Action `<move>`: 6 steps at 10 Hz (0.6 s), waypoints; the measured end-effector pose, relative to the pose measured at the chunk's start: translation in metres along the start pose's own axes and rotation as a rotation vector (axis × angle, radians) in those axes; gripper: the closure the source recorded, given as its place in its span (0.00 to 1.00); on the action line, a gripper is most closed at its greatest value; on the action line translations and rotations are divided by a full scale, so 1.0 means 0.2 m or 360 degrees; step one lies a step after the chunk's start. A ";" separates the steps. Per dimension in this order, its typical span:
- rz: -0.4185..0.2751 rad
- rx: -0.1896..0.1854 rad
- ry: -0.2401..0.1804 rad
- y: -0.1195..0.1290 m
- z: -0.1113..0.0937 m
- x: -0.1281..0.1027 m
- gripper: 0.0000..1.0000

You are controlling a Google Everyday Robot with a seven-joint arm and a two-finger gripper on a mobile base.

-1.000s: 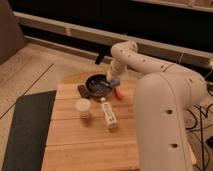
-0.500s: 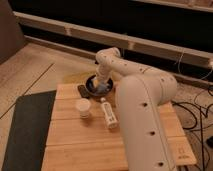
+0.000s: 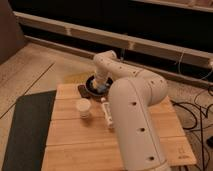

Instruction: Place the white sponge in the ceramic bowl

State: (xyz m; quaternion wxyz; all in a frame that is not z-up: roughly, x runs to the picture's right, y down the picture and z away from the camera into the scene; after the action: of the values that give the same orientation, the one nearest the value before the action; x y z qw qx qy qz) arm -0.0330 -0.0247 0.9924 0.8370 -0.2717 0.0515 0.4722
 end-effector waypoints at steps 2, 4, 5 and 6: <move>-0.0004 -0.0001 0.0000 0.01 0.00 -0.01 0.50; -0.0004 -0.0001 0.0000 0.01 0.00 -0.01 0.28; -0.0004 -0.0001 0.0000 0.01 0.00 -0.01 0.22; -0.0003 -0.0001 0.0000 0.01 0.00 0.00 0.20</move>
State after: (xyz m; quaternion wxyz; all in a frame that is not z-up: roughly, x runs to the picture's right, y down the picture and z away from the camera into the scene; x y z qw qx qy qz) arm -0.0346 -0.0247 0.9923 0.8374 -0.2720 0.0511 0.4715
